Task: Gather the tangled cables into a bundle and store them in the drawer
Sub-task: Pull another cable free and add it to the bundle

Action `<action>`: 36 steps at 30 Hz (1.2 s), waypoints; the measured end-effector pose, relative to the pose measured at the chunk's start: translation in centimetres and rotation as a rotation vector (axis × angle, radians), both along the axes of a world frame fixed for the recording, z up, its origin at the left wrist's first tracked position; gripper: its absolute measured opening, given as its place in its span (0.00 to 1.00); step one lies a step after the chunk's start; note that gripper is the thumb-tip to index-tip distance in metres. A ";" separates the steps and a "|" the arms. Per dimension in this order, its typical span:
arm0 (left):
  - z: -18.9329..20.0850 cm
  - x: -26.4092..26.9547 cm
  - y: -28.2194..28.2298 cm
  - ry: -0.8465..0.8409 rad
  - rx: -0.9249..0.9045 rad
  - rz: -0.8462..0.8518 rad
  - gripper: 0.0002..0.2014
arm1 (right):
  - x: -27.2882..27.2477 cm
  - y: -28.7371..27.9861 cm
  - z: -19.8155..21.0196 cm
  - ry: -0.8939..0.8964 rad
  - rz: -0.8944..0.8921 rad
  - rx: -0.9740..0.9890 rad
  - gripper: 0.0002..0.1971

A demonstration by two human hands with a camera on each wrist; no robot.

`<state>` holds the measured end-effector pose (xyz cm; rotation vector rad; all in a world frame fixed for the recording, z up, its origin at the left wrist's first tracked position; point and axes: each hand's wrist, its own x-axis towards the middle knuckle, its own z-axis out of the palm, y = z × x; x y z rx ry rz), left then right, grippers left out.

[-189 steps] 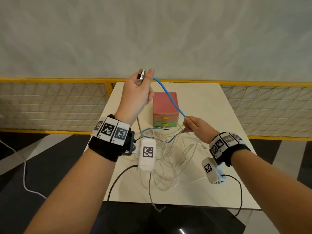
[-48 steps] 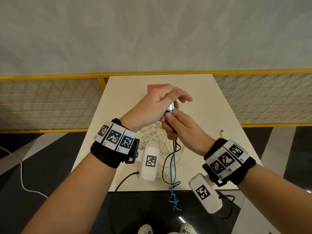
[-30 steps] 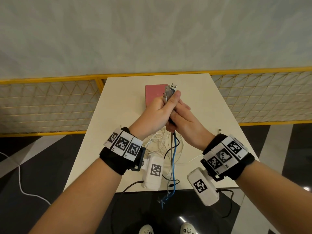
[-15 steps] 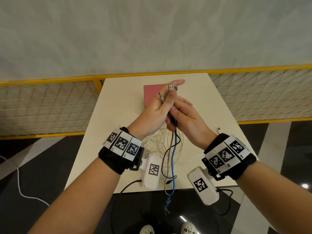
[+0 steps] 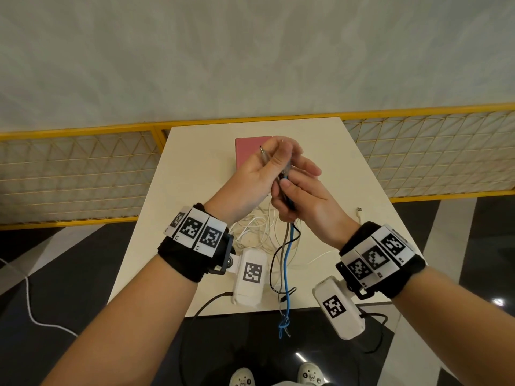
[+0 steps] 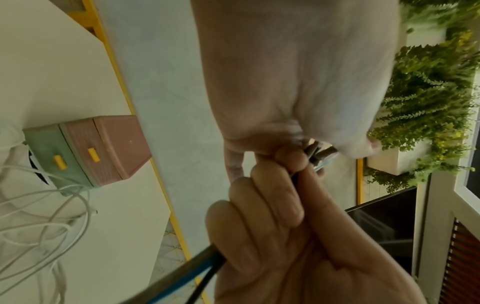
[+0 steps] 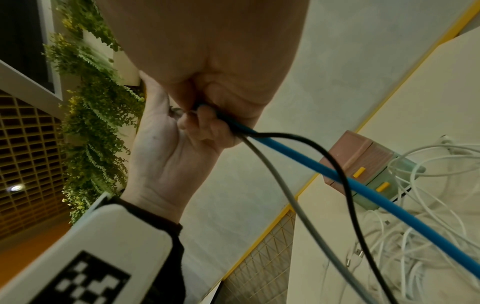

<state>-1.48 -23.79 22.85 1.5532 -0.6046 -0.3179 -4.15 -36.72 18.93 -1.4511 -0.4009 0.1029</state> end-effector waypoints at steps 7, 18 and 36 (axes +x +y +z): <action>-0.4 0.1 -0.2 0.073 0.138 -0.023 0.21 | 0.0 0.5 -0.9 0.004 -0.039 -0.006 0.11; -1.9 2.0 -0.6 0.036 -0.090 0.077 0.16 | 0.2 0.2 -2.7 0.032 0.048 -0.061 0.11; -2.0 2.4 -2.0 0.098 -0.182 0.204 0.25 | 0.3 -0.6 -5.1 -0.074 0.104 -0.370 0.12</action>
